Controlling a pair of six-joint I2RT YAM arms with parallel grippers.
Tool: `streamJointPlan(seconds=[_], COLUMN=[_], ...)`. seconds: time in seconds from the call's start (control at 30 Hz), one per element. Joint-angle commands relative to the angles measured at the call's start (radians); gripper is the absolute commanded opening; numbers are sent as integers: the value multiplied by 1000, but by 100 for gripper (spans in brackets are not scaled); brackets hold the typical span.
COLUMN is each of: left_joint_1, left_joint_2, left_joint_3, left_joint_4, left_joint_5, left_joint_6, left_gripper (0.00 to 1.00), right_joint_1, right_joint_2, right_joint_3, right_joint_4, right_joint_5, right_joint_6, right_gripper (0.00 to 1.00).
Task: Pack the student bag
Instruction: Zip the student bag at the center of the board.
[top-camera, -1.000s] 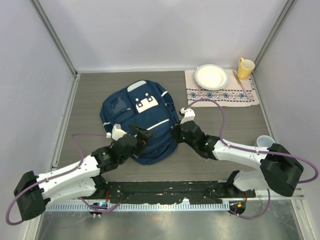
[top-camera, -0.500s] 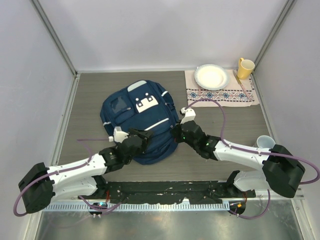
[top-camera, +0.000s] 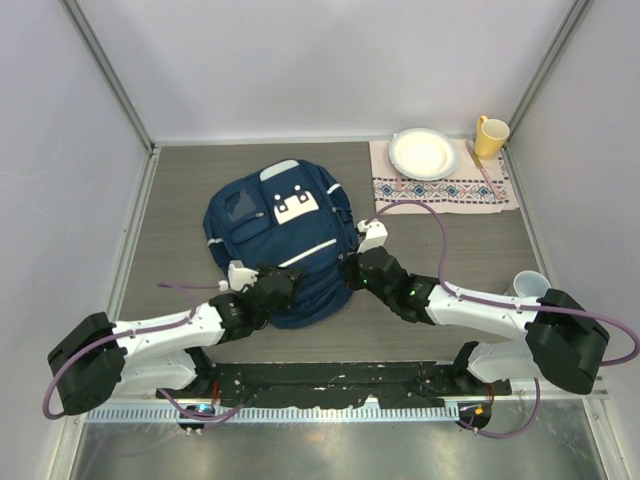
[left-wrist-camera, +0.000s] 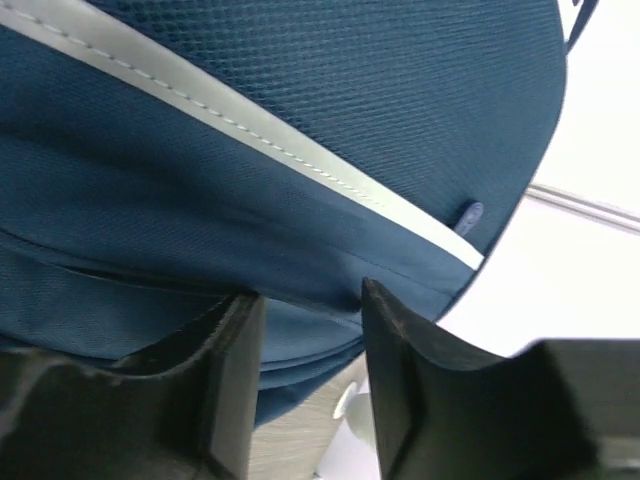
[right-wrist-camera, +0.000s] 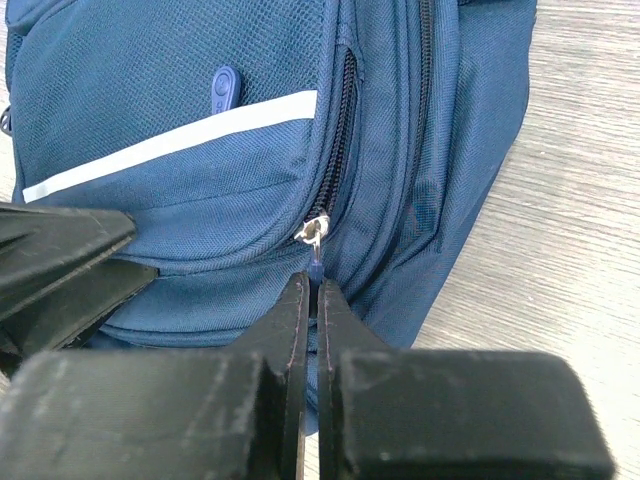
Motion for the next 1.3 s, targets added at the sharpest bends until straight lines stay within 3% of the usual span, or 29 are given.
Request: streamJointPlan(seconds=[0.0,0.23,0.3,0.33,0.6,0.9,1.03,1.17,1.2,1.27], left_joint_1=[15,15,15,15,18,23,23,23,23,23], left_joint_2=[32,-17,-58,-75,-353,-748,-847,-818,-780,-715], left_joint_3=[14,16,10,10,-7,-91,-111,-98,-94,-67], left_joint_4=[4,-66,-117,-138,-494,-780,-777,-652,-613,-478], left_joint_5=[-88,-137,-160,-166,-267,-227,-221,-214,-206,-177], left_joint_6=[-63,-51,-38,-28,97,121,201,362,402,551], left_gripper=[41,13,1,0,0,0,0,1,4,20], right_joint_1=[24,42,42,42,40,-10,-18,-18,-19,-30], right_joint_2=[-60,-72,-74,-75,-43,60,69,67,71,77], right_joint_3=[-5,-25,-29,-31,-5,93,104,93,98,113], right_joint_4=[24,31,35,34,34,54,63,64,37,14], right_joint_5=[25,28,28,30,112,103,83,86,102,122], right_joint_6=[-25,-35,-35,-36,-42,-79,-85,-76,-75,-71], right_gripper=[1,1,1,1,1,1,1,1,1,1])
